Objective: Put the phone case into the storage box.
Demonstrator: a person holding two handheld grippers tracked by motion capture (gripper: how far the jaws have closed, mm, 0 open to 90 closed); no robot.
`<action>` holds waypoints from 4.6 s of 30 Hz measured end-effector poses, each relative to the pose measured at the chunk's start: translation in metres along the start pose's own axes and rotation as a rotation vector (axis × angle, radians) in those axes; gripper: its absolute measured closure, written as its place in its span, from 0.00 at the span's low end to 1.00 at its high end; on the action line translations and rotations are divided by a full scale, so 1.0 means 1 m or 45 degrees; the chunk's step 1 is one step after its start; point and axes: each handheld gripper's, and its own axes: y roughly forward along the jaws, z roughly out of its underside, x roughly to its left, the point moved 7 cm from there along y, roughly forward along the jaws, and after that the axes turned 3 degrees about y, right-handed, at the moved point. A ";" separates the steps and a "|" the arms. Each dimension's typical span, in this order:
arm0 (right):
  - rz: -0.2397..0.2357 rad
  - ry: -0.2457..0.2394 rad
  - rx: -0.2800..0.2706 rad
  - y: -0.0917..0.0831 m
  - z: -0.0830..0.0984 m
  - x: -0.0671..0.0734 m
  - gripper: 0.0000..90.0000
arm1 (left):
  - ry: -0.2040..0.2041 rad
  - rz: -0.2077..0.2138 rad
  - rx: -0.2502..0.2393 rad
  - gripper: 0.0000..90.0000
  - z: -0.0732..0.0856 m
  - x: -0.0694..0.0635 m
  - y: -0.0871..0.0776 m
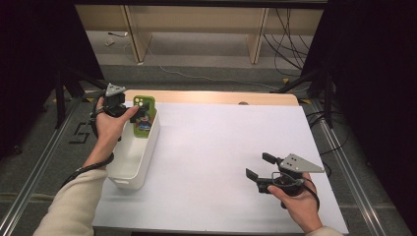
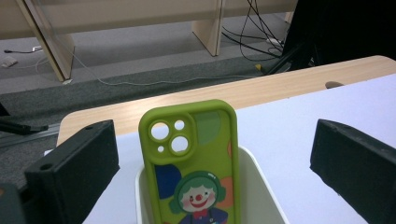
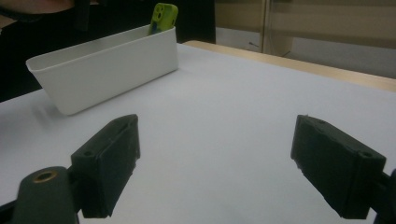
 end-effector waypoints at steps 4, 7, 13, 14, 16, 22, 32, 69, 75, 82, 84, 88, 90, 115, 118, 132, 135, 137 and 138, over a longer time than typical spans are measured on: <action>0.001 0.000 0.002 0.000 0.000 0.000 0.18 | -0.009 0.012 -0.007 0.01 0.001 -0.002 -0.006; 0.002 0.000 0.001 0.000 0.000 0.000 0.18 | -0.004 0.019 -0.013 0.01 0.000 -0.005 -0.011; 0.002 0.000 0.002 0.000 0.000 0.000 0.18 | 0.011 0.048 -0.027 0.01 0.000 -0.013 -0.021; 0.003 0.000 0.002 0.000 0.000 0.000 0.18 | 0.014 0.052 -0.028 0.01 0.000 -0.014 -0.022; 0.003 0.000 0.004 0.000 0.000 0.000 0.18 | 0.014 0.060 -0.035 0.01 0.000 -0.016 -0.025; 0.003 0.000 0.003 0.000 0.000 0.000 0.18 | 0.013 0.077 -0.037 0.02 0.001 -0.020 -0.032; 0.004 0.001 0.003 0.000 0.000 0.000 0.18 | 0.036 0.101 -0.046 0.02 0.004 -0.028 -0.038; 0.005 -0.001 0.000 0.000 0.000 -0.001 0.18 | 0.081 0.215 -0.103 0.03 0.015 -0.056 -0.062; 0.004 -0.001 0.000 0.000 0.000 0.000 0.18 | 0.081 0.260 -0.111 0.03 0.021 -0.064 -0.065; 0.007 0.002 -0.002 0.000 -0.001 -0.001 0.18 | 0.092 0.295 -0.117 0.03 0.027 -0.073 -0.071; 0.005 0.000 -0.002 0.000 -0.001 -0.001 0.18 | 0.084 0.304 -0.123 0.03 0.027 -0.075 -0.072; 0.005 0.000 -0.002 0.000 -0.001 -0.001 0.18 | 0.086 0.334 -0.136 0.03 0.029 -0.080 -0.076; 0.004 0.001 -0.004 0.000 -0.001 -0.001 0.18 | 0.088 0.345 -0.144 0.03 0.029 -0.082 -0.078; 0.003 0.001 -0.003 0.000 -0.001 0.000 0.18 | 0.154 0.413 -0.184 0.03 0.039 -0.101 -0.092; 0.002 0.002 -0.003 0.000 -0.001 0.000 0.18 | 0.166 0.418 -0.186 0.03 0.041 -0.104 -0.094; 0.000 0.001 -0.002 0.000 -0.001 0.000 0.18 | 0.210 0.474 -0.215 0.03 0.049 -0.112 -0.100; -0.003 -0.001 -0.003 -0.001 -0.001 0.000 0.18 | 0.228 0.492 -0.216 0.03 0.052 -0.115 -0.101; -0.003 0.000 -0.002 -0.001 -0.001 0.000 0.18 | 0.234 0.503 -0.215 0.03 0.054 -0.116 -0.102; -0.005 -0.001 -0.001 0.000 -0.001 0.000 0.18 | 0.235 0.509 -0.216 0.03 0.054 -0.117 -0.103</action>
